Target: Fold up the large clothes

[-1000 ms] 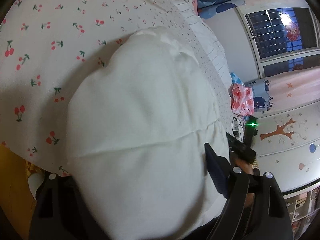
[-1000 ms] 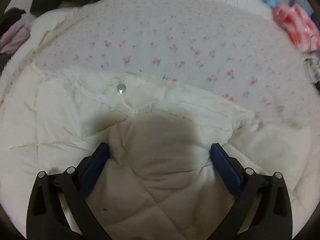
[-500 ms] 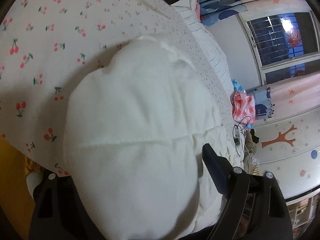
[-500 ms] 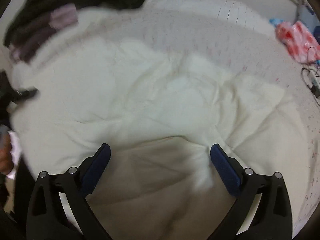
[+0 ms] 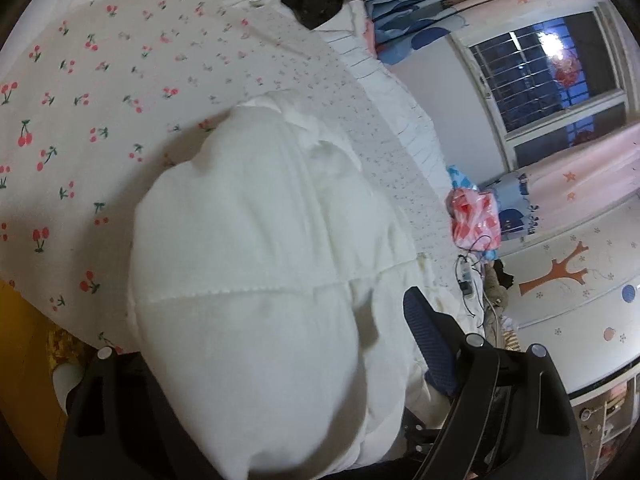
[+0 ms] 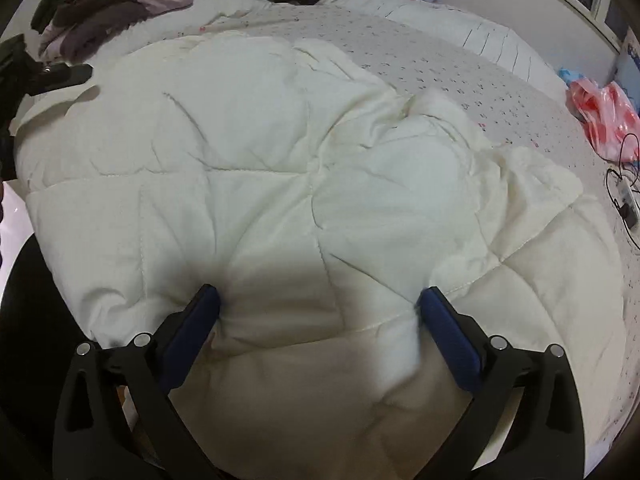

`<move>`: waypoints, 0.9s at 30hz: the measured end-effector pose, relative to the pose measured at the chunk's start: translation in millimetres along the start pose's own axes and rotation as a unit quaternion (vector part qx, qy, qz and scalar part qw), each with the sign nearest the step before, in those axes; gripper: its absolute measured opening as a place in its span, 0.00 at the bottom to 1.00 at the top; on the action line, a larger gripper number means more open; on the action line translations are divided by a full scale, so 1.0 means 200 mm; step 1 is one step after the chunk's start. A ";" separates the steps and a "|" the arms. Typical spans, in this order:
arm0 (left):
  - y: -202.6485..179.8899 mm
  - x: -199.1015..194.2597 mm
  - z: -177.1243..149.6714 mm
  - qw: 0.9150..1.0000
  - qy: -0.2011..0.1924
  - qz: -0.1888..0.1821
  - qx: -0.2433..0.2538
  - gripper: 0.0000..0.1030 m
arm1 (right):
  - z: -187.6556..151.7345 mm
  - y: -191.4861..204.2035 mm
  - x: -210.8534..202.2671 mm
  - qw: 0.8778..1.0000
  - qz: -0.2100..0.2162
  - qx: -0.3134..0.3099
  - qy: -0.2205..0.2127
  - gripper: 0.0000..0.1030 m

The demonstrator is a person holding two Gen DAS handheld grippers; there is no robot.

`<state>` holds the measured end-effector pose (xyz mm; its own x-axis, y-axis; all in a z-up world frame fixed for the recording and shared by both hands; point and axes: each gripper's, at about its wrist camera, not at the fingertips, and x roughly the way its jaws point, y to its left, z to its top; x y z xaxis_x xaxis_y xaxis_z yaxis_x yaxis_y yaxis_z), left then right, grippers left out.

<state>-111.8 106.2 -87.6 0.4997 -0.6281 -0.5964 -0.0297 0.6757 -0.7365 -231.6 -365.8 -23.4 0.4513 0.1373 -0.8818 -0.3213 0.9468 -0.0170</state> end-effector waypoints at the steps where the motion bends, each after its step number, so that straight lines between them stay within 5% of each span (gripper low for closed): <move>1: -0.01 -0.01 0.00 1.000 -0.004 -0.002 0.009 0.77 | 0.01 -0.01 -0.02 1.000 0.004 0.006 0.002 0.94; 4: -0.02 -0.01 0.01 1.000 -0.002 -0.004 0.009 0.76 | 0.05 -0.01 -0.07 0.999 0.006 0.012 -0.031 0.94; 16: -0.13 -0.06 0.02 0.998 -0.022 -0.056 0.025 0.74 | 0.10 0.07 0.03 1.000 -0.012 -0.024 0.016 0.94; 20: -0.16 -0.06 0.03 0.998 -0.024 -0.051 0.038 0.71 | 0.10 0.03 -0.10 0.998 -0.043 -0.018 -0.035 0.94; 24: -0.18 -0.06 0.03 0.997 -0.026 -0.070 0.033 0.69 | 0.04 0.08 0.07 0.997 -0.060 -0.051 0.013 0.94; 27: -0.32 -0.09 0.02 0.992 -0.041 -0.087 0.076 0.63 | 0.05 0.07 0.05 0.998 -0.043 -0.036 0.012 0.94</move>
<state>-115.5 75.4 -28.3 0.5554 -0.7111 -0.4311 0.1921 0.6141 -0.7655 -223.2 -348.6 -28.5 0.4609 0.0479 -0.8861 -0.3405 0.9317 -0.1267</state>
